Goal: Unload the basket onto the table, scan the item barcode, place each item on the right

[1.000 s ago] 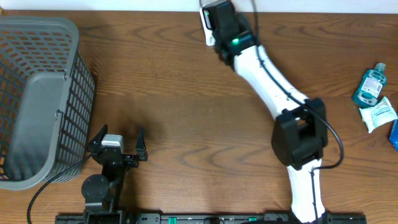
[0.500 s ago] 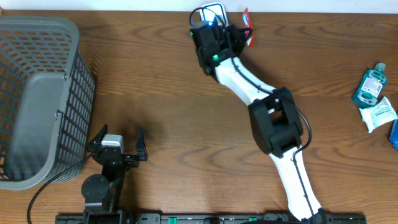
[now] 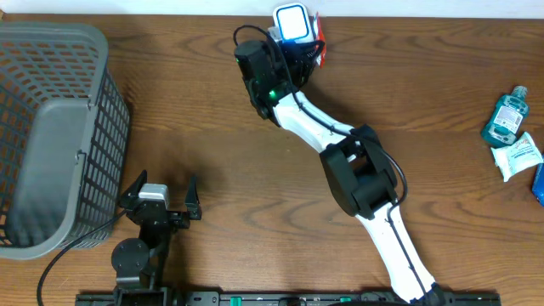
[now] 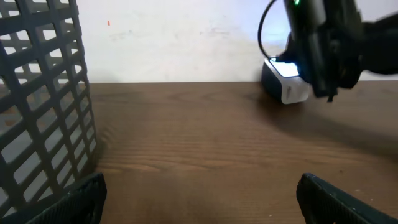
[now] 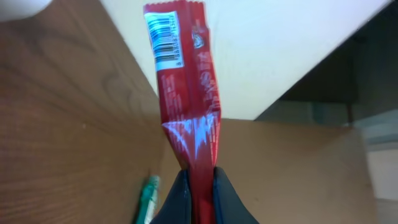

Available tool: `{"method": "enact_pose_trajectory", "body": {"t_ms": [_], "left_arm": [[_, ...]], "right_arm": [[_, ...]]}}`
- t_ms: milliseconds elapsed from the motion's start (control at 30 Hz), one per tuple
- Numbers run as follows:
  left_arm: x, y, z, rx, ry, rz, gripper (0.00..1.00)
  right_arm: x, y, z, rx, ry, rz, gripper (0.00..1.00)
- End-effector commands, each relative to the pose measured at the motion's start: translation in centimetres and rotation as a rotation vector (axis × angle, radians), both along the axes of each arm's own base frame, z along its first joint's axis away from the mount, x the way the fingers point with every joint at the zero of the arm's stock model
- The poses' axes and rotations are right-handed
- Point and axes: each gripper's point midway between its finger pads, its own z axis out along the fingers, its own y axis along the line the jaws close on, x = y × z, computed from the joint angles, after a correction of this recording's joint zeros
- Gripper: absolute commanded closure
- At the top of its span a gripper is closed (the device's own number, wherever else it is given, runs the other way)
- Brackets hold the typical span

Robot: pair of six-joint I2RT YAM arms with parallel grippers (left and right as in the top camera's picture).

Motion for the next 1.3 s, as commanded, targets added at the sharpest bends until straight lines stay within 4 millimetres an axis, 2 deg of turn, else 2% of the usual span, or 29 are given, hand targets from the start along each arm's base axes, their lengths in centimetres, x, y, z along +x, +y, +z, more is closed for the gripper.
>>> {"method": "enact_pose_trajectory", "body": {"t_ms": [0,167,600,967,1100,1267], "left_arm": [[-0.1,-0.2,-1.6,0.003,0.047,-0.013,0.02],[-0.1,-0.2,-1.6,0.003,0.047,-0.013,0.02],[-0.1,-0.2,-1.6,0.003,0.047,-0.013,0.02],[-0.1,-0.2,-1.6,0.003,0.047,-0.013,0.02],[-0.1,-0.2,-1.6,0.003,0.047,-0.013,0.02],[-0.1,-0.2,-1.6,0.003,0.047,-0.013,0.02]], "right_arm": [[-0.6,-0.4,-1.8,-0.106,0.084,-0.047,0.99],[-0.9,0.9,-2.8,-0.115,0.101,-0.016,0.99],[-0.3,2.2,-1.8,-0.092,0.075,0.024,0.99],[0.2,3.0,-2.2,-0.168,0.184,0.086,0.99],[-0.3,3.2,-1.5,-0.163,0.151,0.057,0.99],[-1.4,1.9,0.0,-0.15,0.096,-0.059,0.99]]}}
